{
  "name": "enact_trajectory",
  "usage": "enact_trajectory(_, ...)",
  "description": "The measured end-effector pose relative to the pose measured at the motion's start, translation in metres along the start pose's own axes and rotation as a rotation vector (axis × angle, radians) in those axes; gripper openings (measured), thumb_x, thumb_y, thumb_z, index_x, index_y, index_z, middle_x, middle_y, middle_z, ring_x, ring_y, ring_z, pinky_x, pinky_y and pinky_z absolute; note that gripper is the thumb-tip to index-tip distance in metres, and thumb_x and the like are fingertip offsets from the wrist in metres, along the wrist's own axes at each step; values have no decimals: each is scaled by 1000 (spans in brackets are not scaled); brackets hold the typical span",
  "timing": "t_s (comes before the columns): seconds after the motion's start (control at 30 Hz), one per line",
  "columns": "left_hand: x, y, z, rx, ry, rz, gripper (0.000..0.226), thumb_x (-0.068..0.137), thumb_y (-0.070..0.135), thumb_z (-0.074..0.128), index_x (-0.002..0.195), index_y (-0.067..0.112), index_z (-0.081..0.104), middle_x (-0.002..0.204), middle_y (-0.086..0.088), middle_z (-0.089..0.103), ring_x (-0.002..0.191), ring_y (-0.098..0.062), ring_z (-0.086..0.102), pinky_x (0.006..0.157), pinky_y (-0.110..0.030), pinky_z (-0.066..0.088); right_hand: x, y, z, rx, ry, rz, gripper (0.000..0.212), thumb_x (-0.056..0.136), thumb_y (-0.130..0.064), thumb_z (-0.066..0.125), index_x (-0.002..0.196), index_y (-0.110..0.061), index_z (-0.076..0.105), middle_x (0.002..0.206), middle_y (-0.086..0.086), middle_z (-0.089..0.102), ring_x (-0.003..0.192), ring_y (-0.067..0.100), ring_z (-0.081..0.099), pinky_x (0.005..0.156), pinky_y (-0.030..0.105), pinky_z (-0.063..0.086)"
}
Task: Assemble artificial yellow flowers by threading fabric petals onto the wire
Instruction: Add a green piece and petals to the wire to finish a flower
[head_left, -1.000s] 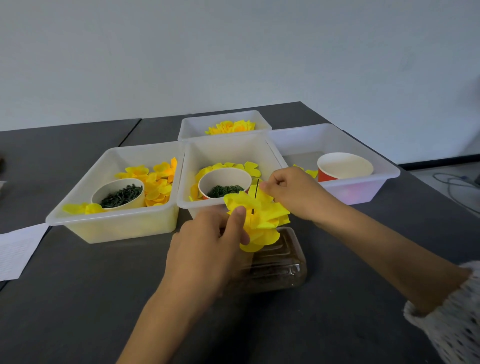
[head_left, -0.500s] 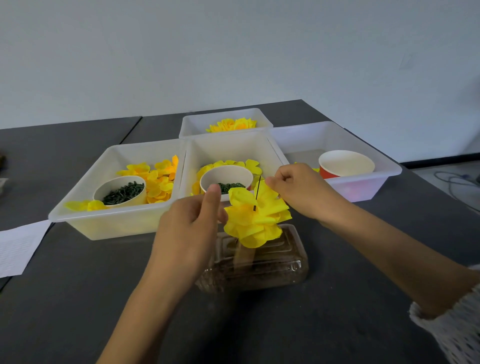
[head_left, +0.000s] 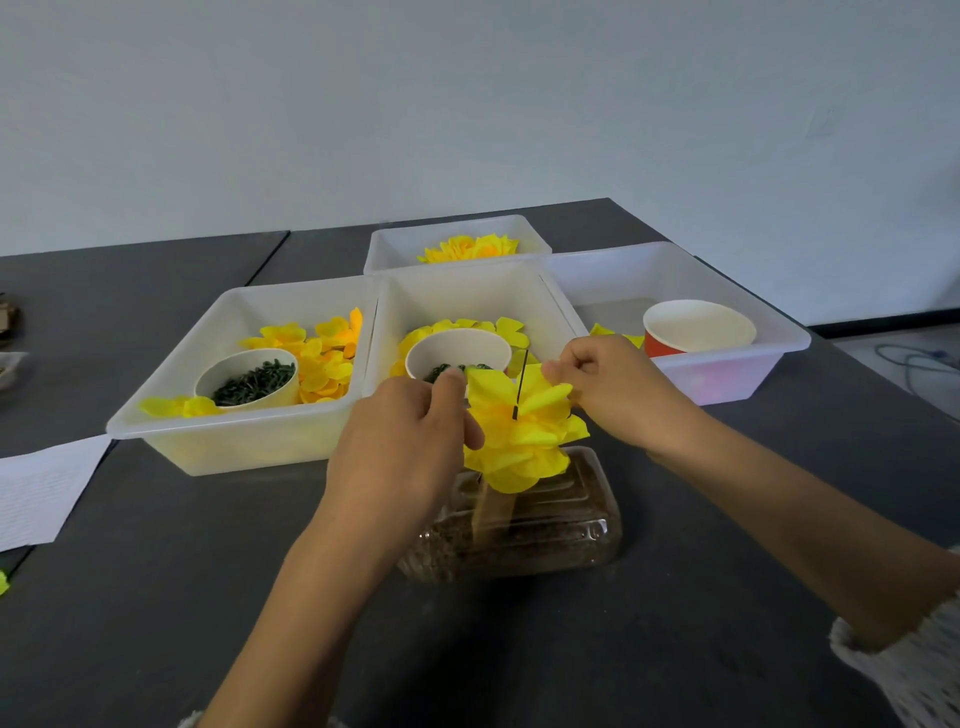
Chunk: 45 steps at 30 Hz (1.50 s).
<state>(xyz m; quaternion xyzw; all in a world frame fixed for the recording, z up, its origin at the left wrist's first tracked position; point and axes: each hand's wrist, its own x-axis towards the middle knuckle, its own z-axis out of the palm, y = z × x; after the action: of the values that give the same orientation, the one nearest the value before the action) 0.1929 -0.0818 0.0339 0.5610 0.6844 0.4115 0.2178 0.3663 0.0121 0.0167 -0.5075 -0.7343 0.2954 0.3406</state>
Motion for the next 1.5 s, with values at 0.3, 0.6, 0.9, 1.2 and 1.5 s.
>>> enact_trajectory(0.3,-1,10,1,23,-25,25,56,95,61,35,55,39,67,46,7,60,59,-15,62,68,-37,52,0,0,-1,-7,32,-21,38,95,-25,58,59,-17,50,52,-7,38,46,3,40,48,14,31)
enact_trajectory(0.6,-1,0,1,94,-15,55,43,90,26,55,48,29,64,42,10,54,38,-5,46,51,-25,33,-6,4,1,32,14,-10,32,95,-23,58,68,-4,56,52,-4,39,52,7,35,55,25,30)
enact_trajectory(0.9,-13,-20,10,153,-8,14,34,82,24,54,48,19,59,44,1,52,51,-22,55,54,-41,49,-11,16,9,-10,-36,64,33,92,-25,62,60,-20,55,42,-12,48,43,-1,45,46,12,31)
enact_trajectory(1.2,-22,-27,27,264,117,52,43,87,31,55,46,21,44,43,5,41,45,-13,38,47,-25,25,-18,19,18,-89,18,40,28,95,-28,59,69,-19,53,67,-2,49,62,9,44,62,29,38)
enact_trajectory(1.5,-28,-30,40,303,188,59,41,87,35,53,50,21,43,47,2,45,48,-14,43,46,-27,28,-20,17,20,-137,27,46,28,97,-30,55,70,-23,50,70,-2,49,64,11,45,64,30,39)
